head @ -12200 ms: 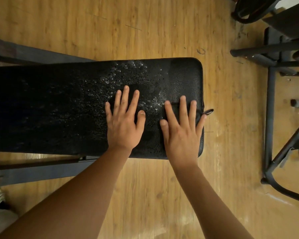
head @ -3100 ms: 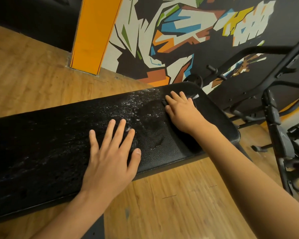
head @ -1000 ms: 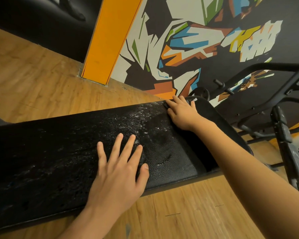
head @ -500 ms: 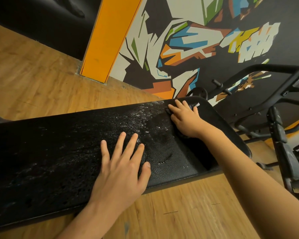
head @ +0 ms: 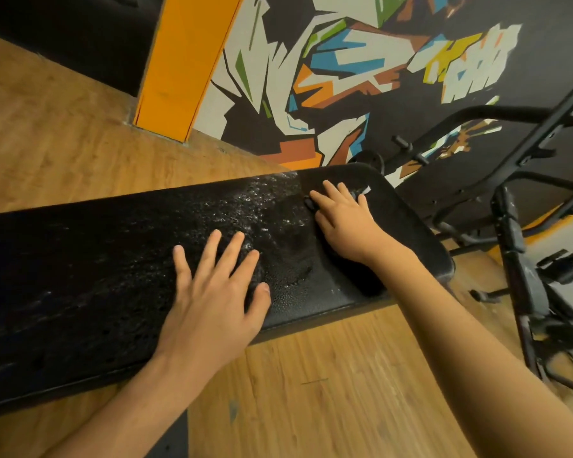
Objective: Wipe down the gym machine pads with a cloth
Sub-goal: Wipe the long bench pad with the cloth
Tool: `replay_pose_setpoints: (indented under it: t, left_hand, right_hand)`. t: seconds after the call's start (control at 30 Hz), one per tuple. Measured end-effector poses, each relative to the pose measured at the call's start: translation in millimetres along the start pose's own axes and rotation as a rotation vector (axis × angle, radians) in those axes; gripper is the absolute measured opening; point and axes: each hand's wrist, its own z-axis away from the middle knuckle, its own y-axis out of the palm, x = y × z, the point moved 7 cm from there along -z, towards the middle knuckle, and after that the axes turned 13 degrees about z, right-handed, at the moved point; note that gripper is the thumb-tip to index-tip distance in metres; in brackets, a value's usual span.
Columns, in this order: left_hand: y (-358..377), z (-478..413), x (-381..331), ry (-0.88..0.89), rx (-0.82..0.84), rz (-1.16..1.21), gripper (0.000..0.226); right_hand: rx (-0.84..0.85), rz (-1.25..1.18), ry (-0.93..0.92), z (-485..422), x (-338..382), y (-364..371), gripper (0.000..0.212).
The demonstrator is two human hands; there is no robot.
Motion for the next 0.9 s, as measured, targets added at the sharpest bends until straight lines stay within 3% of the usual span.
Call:
replay_pose_setpoints:
  t: [0.23,0.5,0.67,0.9]
  left_hand:
    - [-1.2,0.6,-0.3,-0.018,-0.007,-0.014,0.066]
    - [-1.3,1.3,0.1,-0.011,-0.027,-0.013,0.063]
    - [-2.0,1.6,-0.9,-0.015,-0.033,-0.014,0.063]
    - [-3.9,3.0,-1.7,-0.039,-0.02,-0.016,0.063]
  right_hand:
    - [-0.005,0.023,0.051,-31.1,9.1,-6.7,0.047]
    - [-0.047,0.016,-0.013,29.5,5.2,-5.7,0.049]
    - [-0.058,0.007,0.054,7.3,7.8,-8.0,0.047]
    - [-0.056,0.02,0.068,75.2,11.1,-4.8,0.049]
